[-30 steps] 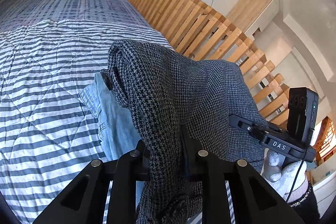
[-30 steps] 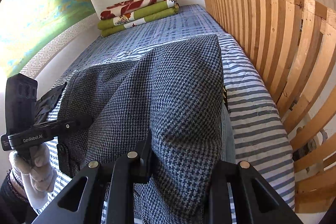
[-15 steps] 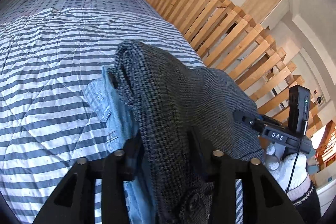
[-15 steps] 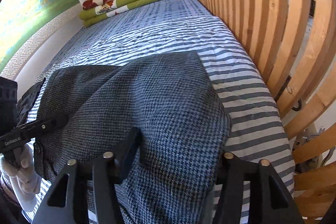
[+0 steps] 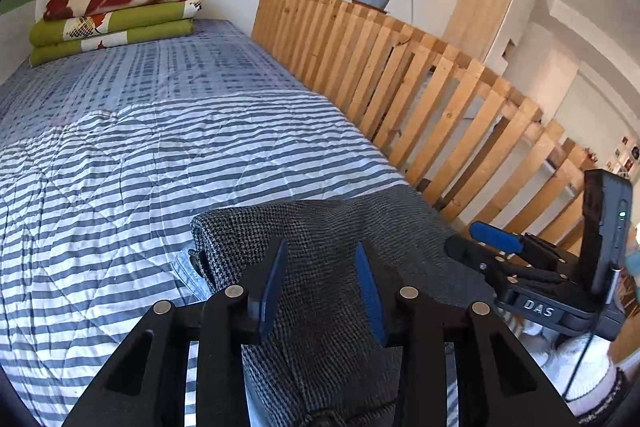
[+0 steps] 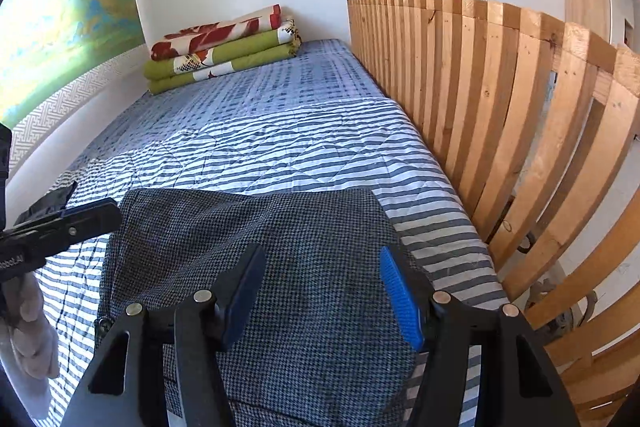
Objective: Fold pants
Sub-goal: 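Lower the grey shorts onto the folded blue denim with both grippers and release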
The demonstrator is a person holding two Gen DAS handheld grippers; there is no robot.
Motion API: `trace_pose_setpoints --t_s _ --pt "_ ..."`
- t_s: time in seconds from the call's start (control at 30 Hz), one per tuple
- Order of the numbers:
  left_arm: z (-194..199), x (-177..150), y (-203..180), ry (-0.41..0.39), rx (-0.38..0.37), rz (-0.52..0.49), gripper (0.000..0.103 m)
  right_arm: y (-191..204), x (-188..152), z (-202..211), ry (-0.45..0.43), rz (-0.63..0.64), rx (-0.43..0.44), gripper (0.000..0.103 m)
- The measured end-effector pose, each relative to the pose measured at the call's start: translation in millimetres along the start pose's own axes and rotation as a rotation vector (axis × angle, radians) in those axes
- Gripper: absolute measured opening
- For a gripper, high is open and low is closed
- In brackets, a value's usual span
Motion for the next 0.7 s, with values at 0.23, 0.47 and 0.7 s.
trace_pose_setpoints --t_s 0.23,0.47,0.7 --pt "-48 -23 47 0.065 0.016 0.118 0.001 -24 -39 -42 0.085 -0.068 -0.015 0.056" --pt "-16 -34 36 0.056 0.000 0.075 0.003 -35 -54 -20 0.057 -0.108 -0.024 0.056" --pt "24 -80 -8 0.119 -0.047 -0.010 0.014 15 -65 25 0.049 0.021 -0.036 0.057"
Point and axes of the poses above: each gripper's, at about its wrist camera, not at the fingertips, and z roughly against the way its jaws point, y to its left, x to its top, the point moved 8 cm from there along -z, roughly the way its jaws point, and after that the axes turned 3 degrees about -y, right-handed, at the moved point
